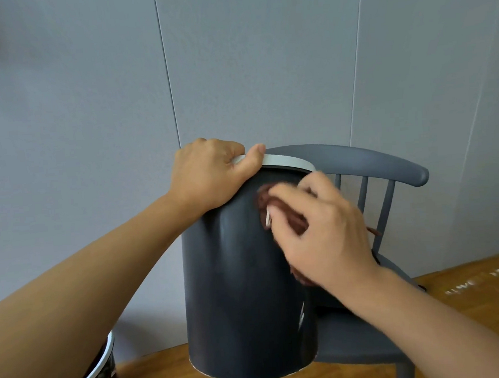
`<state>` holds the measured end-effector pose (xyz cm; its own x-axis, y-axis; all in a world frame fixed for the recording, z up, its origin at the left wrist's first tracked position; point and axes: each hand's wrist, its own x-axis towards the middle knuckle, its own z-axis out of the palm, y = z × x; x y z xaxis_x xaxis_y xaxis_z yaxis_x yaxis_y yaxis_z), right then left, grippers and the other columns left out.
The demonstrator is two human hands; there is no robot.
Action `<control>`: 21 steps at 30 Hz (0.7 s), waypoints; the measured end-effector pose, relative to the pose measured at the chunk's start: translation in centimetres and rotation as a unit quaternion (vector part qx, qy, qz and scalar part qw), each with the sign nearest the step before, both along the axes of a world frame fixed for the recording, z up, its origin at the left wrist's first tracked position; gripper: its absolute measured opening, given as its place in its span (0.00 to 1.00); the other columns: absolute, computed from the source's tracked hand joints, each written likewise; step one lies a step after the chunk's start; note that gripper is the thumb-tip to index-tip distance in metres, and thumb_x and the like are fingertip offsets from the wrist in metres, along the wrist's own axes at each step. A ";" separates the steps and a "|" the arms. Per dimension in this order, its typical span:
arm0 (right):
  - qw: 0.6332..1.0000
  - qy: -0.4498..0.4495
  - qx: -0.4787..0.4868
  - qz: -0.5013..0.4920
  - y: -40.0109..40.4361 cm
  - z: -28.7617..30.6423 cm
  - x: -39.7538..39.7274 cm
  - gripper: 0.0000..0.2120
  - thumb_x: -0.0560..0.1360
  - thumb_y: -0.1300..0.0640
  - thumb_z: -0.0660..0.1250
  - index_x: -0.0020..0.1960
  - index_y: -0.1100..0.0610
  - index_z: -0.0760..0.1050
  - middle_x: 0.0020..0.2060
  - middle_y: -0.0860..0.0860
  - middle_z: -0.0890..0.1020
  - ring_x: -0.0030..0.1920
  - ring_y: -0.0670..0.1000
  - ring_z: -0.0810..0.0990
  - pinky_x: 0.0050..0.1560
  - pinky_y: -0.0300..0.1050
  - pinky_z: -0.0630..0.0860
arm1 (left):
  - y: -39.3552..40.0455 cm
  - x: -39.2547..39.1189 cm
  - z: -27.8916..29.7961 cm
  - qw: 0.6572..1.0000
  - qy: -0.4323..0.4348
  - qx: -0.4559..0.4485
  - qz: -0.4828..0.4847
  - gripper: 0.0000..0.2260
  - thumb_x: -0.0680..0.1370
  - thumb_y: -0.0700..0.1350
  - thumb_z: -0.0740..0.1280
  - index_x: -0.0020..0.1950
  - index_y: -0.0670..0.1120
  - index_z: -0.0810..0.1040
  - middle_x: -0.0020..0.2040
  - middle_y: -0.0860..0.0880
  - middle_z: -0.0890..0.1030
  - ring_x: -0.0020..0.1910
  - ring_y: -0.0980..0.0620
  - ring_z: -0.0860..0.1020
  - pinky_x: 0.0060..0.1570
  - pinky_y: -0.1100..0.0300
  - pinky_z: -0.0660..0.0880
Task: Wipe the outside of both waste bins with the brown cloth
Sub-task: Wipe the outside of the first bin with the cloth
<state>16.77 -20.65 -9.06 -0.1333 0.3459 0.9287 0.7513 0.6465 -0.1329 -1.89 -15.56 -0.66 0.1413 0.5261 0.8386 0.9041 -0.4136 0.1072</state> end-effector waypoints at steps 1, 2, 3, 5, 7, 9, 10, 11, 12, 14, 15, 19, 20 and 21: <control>0.999 -0.034 -0.005 0.020 -0.8 -1.0 0.0 0.12 0.78 0.48 0.67 0.57 0.51 0.83 0.45 0.49 0.74 0.41 0.51 0.75 0.36 0.49 0.78 | 0.1 -0.2 0.0 1.000 -0.004 -0.001 0.002 0.29 0.74 0.69 0.52 0.28 0.45 0.56 0.23 0.47 0.63 0.24 0.51 0.60 0.30 0.55 0.57; 0.997 -0.061 -0.012 0.040 -1.5 -1.8 0.2 0.13 0.78 0.48 0.67 0.58 0.51 0.84 0.46 0.49 0.75 0.42 0.50 0.75 0.36 0.49 0.78 | 0.2 -0.3 0.0 1.000 -0.007 -0.001 0.003 0.29 0.74 0.69 0.52 0.28 0.45 0.56 0.23 0.48 0.65 0.24 0.51 0.59 0.30 0.55 0.56; 0.996 -0.077 -0.017 0.051 -1.8 -2.1 0.4 0.13 0.78 0.48 0.67 0.58 0.51 0.84 0.45 0.48 0.75 0.42 0.49 0.76 0.36 0.49 0.79 | 0.2 -0.4 0.0 1.000 -0.008 0.000 0.003 0.28 0.74 0.69 0.52 0.28 0.46 0.56 0.23 0.49 0.65 0.24 0.51 0.59 0.30 0.55 0.56; 0.997 -0.064 -0.023 0.044 -1.2 -1.2 0.8 0.12 0.78 0.47 0.66 0.57 0.48 0.84 0.43 0.47 0.74 0.41 0.49 0.76 0.36 0.47 0.78 | 0.1 -0.3 -0.1 1.000 -0.007 0.003 0.007 0.29 0.74 0.69 0.52 0.29 0.45 0.57 0.23 0.47 0.62 0.24 0.51 0.60 0.31 0.55 0.56; 1.000 -0.008 -0.022 0.014 0.2 0.5 0.9 0.10 0.78 0.47 0.67 0.56 0.45 0.84 0.42 0.46 0.73 0.39 0.50 0.76 0.37 0.43 0.75 | -0.1 -0.1 0.0 1.000 -0.002 0.006 -0.003 0.28 0.74 0.68 0.53 0.29 0.45 0.56 0.22 0.47 0.58 0.24 0.50 0.59 0.30 0.55 0.58; 0.999 0.044 -0.028 -0.011 1.4 1.8 0.7 0.09 0.79 0.48 0.69 0.56 0.45 0.85 0.42 0.47 0.74 0.40 0.50 0.77 0.37 0.41 0.74 | -0.2 0.0 0.0 1.000 0.007 0.007 -0.010 0.28 0.75 0.68 0.53 0.29 0.45 0.56 0.22 0.48 0.57 0.24 0.50 0.59 0.29 0.55 0.59; 0.998 0.060 -0.033 -0.015 1.8 2.0 0.5 0.09 0.79 0.48 0.70 0.57 0.45 0.85 0.42 0.47 0.74 0.40 0.50 0.77 0.38 0.43 0.76 | -0.2 0.0 -0.1 1.000 0.008 0.007 -0.009 0.28 0.75 0.68 0.53 0.28 0.46 0.56 0.22 0.48 0.57 0.24 0.50 0.59 0.28 0.56 0.59; 0.997 0.069 -0.036 -0.012 1.8 1.9 0.3 0.09 0.79 0.49 0.70 0.57 0.46 0.85 0.43 0.47 0.74 0.40 0.50 0.77 0.38 0.45 0.77 | -0.1 -0.1 -0.1 1.000 0.007 0.007 -0.008 0.28 0.75 0.68 0.53 0.29 0.45 0.57 0.22 0.48 0.57 0.24 0.50 0.59 0.29 0.56 0.59; 0.997 0.069 -0.033 -0.004 1.6 1.7 0.2 0.10 0.79 0.48 0.69 0.58 0.46 0.85 0.43 0.47 0.74 0.40 0.50 0.77 0.38 0.47 0.78 | 0.0 -0.2 -0.1 1.000 0.003 0.006 -0.007 0.28 0.75 0.68 0.53 0.29 0.45 0.57 0.22 0.48 0.57 0.24 0.50 0.59 0.29 0.55 0.59; 0.998 0.045 -0.031 0.022 0.7 0.8 0.1 0.11 0.78 0.47 0.68 0.57 0.46 0.84 0.43 0.47 0.73 0.40 0.50 0.76 0.37 0.49 0.79 | 0.2 -0.5 -0.1 1.000 -0.005 0.006 -0.004 0.29 0.75 0.68 0.53 0.29 0.45 0.57 0.23 0.47 0.57 0.25 0.50 0.59 0.29 0.55 0.59; 0.998 0.022 -0.036 0.039 0.1 0.1 0.2 0.11 0.78 0.47 0.67 0.57 0.46 0.84 0.43 0.46 0.72 0.40 0.50 0.76 0.37 0.49 0.79 | 0.2 -0.7 -0.1 1.000 -0.009 0.005 -0.003 0.29 0.75 0.68 0.53 0.29 0.45 0.57 0.23 0.47 0.57 0.25 0.50 0.59 0.29 0.55 0.58; 0.995 -0.020 -0.045 0.082 -1.6 -2.6 1.0 0.13 0.77 0.48 0.68 0.57 0.49 0.85 0.44 0.46 0.74 0.40 0.49 0.77 0.36 0.47 0.80 | 0.5 -0.6 -0.3 1.000 -0.001 0.012 -0.019 0.28 0.75 0.68 0.53 0.29 0.46 0.56 0.23 0.47 0.57 0.24 0.51 0.59 0.30 0.56 0.56; 0.996 -0.017 -0.041 0.078 -1.7 -2.8 1.2 0.13 0.77 0.47 0.68 0.58 0.50 0.85 0.45 0.46 0.75 0.41 0.49 0.78 0.36 0.46 0.80 | 0.6 -0.5 -0.3 0.999 0.007 0.015 -0.027 0.28 0.75 0.68 0.53 0.28 0.46 0.56 0.23 0.47 0.57 0.24 0.51 0.59 0.30 0.56 0.56; 0.996 -0.019 -0.039 0.074 -1.7 -2.9 1.4 0.14 0.77 0.47 0.68 0.58 0.50 0.85 0.45 0.46 0.76 0.41 0.48 0.78 0.36 0.46 0.81 | 0.6 -0.3 -0.2 0.999 0.015 0.016 -0.038 0.28 0.76 0.68 0.53 0.28 0.46 0.56 0.23 0.47 0.58 0.24 0.51 0.59 0.29 0.56 0.56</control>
<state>18.17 -22.34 -11.97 -0.2230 0.3901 0.8934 0.6547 0.7389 -0.1592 -2.23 -14.96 -0.88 0.2042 0.4858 0.8499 0.8725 -0.4840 0.0670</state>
